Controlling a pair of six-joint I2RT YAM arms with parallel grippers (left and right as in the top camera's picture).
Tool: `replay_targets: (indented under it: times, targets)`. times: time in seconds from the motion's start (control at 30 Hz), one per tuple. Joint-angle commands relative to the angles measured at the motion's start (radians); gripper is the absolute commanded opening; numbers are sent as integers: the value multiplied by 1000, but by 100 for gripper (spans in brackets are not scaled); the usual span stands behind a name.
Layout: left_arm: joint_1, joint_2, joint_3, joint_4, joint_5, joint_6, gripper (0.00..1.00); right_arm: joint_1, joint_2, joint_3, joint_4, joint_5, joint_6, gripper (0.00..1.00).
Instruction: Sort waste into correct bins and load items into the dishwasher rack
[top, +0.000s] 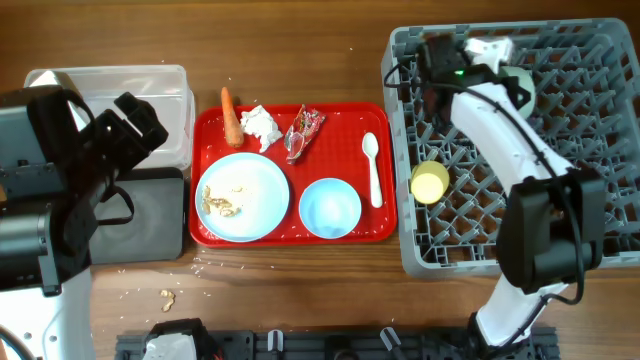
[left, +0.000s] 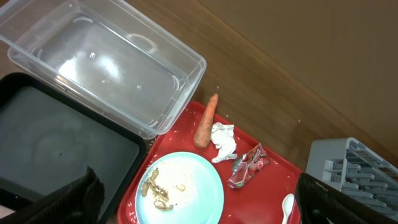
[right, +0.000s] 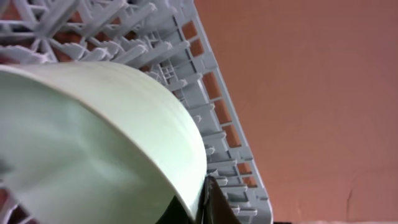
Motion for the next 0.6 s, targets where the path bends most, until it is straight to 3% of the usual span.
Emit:
replay_targets:
  times: [0.0,0.07,0.1,0.23,0.37,0.47,0.57]
  targets:
    - [5,3,7,3,-14,-10,100,53,31,-4,-21,-119,-15,36]
    - [5,3,6,3,-14,-10,100,65,9,8,-63,-135,-5,62]
    - [5,3,6,3,-14,-10,100,72,-6,20,-87,-153,19,67]
    - [5,3,7,3,-14,-10,100,116,-126,76,-165,-367,45,67]
    - [5,3,7,3,-14,-10,100,203,-254,76,-151,-785,-4,67]
    - [5,3,6,3,-14,-10,100,260,-266,72,-145,-1150,-70,61]
    - [5,3,6,3,-14,-10,100,303,-241,12,-155,-1287,-60,59]
